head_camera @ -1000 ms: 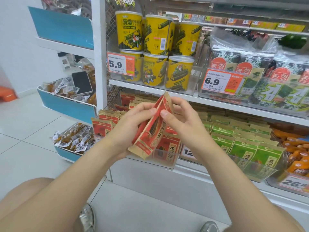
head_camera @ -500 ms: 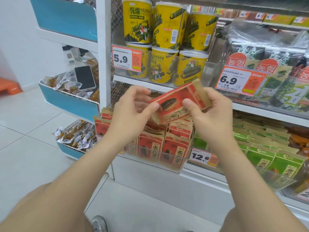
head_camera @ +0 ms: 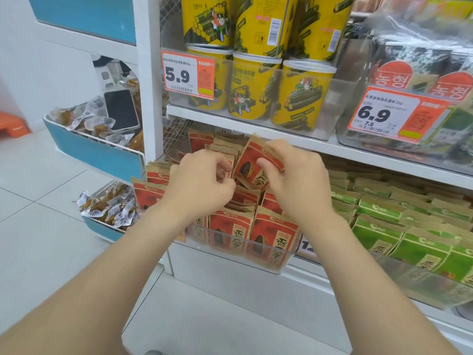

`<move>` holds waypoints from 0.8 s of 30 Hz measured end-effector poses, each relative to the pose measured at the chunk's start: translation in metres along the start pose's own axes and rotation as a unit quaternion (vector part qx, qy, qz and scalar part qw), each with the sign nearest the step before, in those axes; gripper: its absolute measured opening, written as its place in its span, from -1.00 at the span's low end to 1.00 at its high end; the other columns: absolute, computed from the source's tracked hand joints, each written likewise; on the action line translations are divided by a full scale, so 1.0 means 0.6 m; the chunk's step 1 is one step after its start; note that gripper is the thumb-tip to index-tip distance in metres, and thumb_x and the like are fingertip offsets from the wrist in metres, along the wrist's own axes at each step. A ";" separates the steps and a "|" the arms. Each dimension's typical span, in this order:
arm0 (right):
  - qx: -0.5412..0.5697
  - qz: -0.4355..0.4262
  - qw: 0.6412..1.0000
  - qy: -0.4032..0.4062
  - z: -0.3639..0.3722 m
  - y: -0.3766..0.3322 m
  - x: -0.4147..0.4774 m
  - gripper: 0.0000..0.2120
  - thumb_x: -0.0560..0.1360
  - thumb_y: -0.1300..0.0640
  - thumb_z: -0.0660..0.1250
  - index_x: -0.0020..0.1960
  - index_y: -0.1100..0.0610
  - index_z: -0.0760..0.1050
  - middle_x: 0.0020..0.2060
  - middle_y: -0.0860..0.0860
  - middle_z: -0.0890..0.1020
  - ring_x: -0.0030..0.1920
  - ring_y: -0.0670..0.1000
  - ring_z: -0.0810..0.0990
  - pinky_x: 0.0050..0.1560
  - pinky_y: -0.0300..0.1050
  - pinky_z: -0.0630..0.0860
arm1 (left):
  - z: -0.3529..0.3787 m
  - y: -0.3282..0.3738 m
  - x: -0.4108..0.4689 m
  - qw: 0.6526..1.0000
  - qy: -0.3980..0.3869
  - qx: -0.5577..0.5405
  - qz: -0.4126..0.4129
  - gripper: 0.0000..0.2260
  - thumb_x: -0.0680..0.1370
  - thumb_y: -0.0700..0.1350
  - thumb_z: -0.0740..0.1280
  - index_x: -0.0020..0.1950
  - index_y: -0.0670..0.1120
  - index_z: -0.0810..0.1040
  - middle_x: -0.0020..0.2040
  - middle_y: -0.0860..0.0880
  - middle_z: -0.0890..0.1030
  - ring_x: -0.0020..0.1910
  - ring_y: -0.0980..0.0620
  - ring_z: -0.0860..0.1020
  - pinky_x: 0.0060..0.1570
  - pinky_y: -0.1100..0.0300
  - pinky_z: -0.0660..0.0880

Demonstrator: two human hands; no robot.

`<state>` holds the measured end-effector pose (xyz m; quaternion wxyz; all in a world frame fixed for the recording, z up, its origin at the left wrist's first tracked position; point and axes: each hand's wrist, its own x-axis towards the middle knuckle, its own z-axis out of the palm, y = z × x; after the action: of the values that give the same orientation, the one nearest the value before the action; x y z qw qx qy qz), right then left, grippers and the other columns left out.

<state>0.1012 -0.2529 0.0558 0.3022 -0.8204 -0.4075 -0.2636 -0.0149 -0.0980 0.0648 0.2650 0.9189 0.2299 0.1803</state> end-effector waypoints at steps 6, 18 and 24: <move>-0.089 0.012 0.978 -0.187 0.024 -0.011 0.025 -0.73 0.75 0.00 0.16 0.12 -0.08 0.65 -0.13 -0.04 0.68 0.04 0.18 0.57 0.13 0.11 0.37 | 0.014 0.004 0.025 0.988 -0.086 0.127 -0.020 -0.73 0.57 0.04 0.37 0.23 0.26 0.67 0.18 0.03 0.31 0.33 -0.18 0.29 0.36 -0.23 0.21; -0.126 0.096 0.946 -0.282 0.050 -0.008 0.061 -0.73 0.64 0.12 0.29 0.25 -0.09 0.67 0.20 0.06 0.68 0.34 0.24 0.46 0.39 0.22 0.24 | 0.037 0.007 0.071 0.960 -0.068 0.269 0.028 -0.79 0.67 0.09 0.41 0.30 0.18 0.67 0.12 -0.02 0.28 0.33 -0.22 0.33 0.35 -0.30 0.21; -0.069 0.125 0.930 -0.339 0.054 -0.013 0.067 -0.61 0.57 0.22 0.19 0.22 -0.07 0.68 0.15 0.05 0.68 0.34 0.24 0.50 0.38 0.25 0.20 | 0.033 -0.002 0.074 0.970 -0.015 0.229 0.079 -0.93 0.57 0.07 0.54 0.01 0.19 0.69 0.11 0.03 0.31 0.20 -0.12 0.26 0.25 -0.22 0.22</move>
<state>0.1219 -0.2056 0.0634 0.1190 -0.9241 -0.3607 0.0421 0.0304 -0.0823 0.0574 0.0360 0.9729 0.1881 0.1298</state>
